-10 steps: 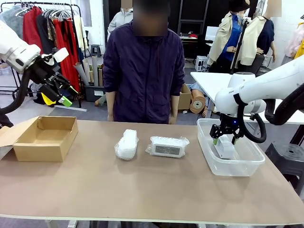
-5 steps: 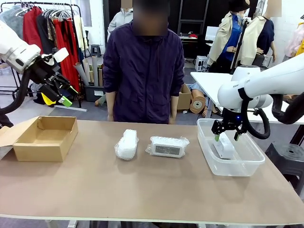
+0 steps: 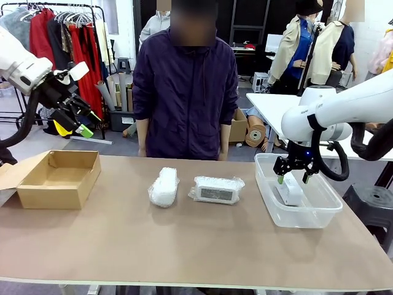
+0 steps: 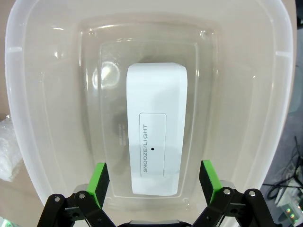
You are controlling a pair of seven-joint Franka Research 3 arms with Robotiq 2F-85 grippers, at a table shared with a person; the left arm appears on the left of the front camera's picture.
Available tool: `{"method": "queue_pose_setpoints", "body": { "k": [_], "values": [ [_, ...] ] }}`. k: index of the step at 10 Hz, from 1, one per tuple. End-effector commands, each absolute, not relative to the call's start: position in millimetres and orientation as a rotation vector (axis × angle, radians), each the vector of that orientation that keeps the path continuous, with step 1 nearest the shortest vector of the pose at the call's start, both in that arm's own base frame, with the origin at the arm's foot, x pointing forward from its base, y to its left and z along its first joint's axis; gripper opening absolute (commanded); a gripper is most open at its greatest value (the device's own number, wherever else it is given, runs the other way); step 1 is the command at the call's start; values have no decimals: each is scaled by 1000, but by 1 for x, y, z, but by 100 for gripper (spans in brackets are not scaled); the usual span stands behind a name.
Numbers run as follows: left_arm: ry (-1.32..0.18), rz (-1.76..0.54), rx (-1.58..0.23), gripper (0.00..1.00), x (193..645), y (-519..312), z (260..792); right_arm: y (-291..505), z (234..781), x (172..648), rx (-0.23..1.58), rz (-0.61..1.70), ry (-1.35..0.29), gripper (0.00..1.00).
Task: Separate and place wrapped and unwrapped clocks.
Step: Pick up the Digital clock indicated by the person.
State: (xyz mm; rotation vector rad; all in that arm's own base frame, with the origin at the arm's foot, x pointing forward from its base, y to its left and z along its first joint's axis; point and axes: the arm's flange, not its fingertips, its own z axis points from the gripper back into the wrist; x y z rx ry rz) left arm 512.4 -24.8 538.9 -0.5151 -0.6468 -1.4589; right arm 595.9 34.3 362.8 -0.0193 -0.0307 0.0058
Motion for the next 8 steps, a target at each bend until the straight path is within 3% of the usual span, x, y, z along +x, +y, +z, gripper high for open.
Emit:
{"method": "queue_pose_setpoints", "body": {
  "k": [1, 5, 8],
  "values": [
    [-652, -1471, -520, 100, 512, -23, 539, 34, 365, 598, -24, 5, -42, 100],
    [-652, -1471, -520, 100, 512, -23, 539, 34, 363, 596, -19, 6, -31, 100],
    [-652, -1471, -520, 100, 512, -23, 539, 51, 400, 563, -143, 393, -102, 100]
  ]
}}
